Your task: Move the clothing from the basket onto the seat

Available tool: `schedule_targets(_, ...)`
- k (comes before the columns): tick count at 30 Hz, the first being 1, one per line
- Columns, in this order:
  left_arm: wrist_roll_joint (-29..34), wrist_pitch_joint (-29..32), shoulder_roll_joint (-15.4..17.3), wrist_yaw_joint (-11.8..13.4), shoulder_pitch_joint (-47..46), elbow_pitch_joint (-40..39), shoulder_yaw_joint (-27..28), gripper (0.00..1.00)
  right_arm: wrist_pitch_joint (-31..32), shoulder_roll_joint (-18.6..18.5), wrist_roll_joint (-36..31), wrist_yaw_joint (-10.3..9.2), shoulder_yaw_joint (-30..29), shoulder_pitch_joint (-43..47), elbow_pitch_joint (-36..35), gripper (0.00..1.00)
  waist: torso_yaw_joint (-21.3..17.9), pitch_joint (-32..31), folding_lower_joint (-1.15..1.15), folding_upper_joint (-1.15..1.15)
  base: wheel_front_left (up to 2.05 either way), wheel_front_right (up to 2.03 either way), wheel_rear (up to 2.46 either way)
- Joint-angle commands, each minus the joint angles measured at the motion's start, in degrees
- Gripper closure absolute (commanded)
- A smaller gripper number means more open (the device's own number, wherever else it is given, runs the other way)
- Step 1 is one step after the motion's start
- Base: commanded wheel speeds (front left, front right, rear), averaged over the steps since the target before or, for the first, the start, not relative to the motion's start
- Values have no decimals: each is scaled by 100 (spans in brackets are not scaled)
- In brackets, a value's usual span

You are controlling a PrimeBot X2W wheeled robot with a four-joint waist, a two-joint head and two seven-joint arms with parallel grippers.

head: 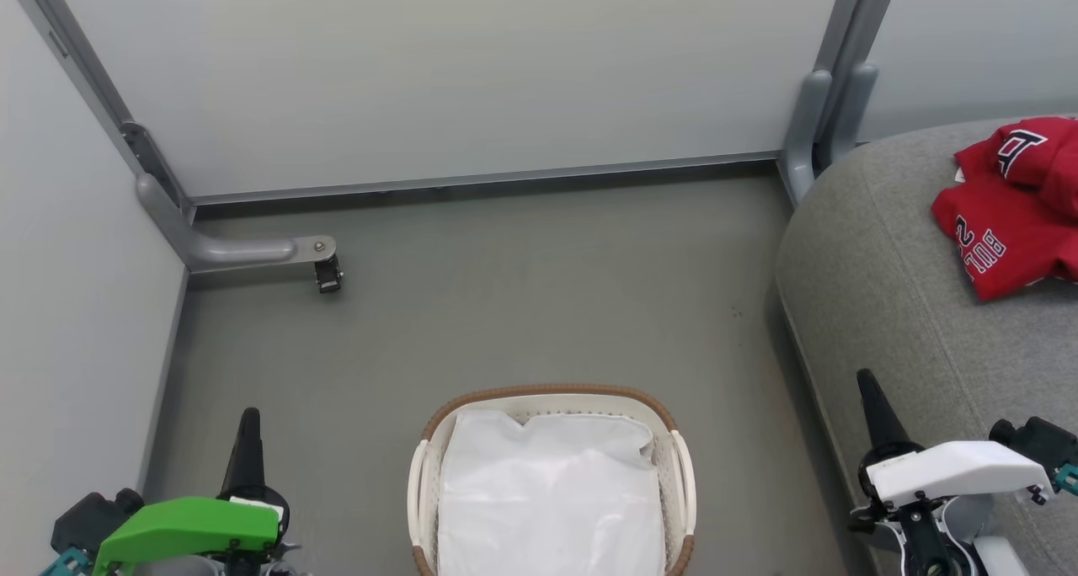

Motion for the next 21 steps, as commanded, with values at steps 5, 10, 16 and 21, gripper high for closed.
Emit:
schedule_targets(5,-353,95,23,-54,-198,-67,85,100,102,-44,392,-3,-71,-111,-83,100,-14,-5,0,0,0,0,0)
schedule_targets(10,-608,169,24,-71,-221,-73,124,100,180,-45,691,-3,-113,-119,-96,100,-29,-10,0,0,0,0,0)
schedule_targets(16,-888,250,25,-94,-262,-79,169,100,258,-46,1000,-3,-158,-126,-109,100,-45,-15,0,0,0,0,0)
schedule_targets(21,-1117,321,25,-106,-295,-82,213,100,334,-47,1261,-4,-197,-134,-121,100,-60,-20,0,0,0,0,0)
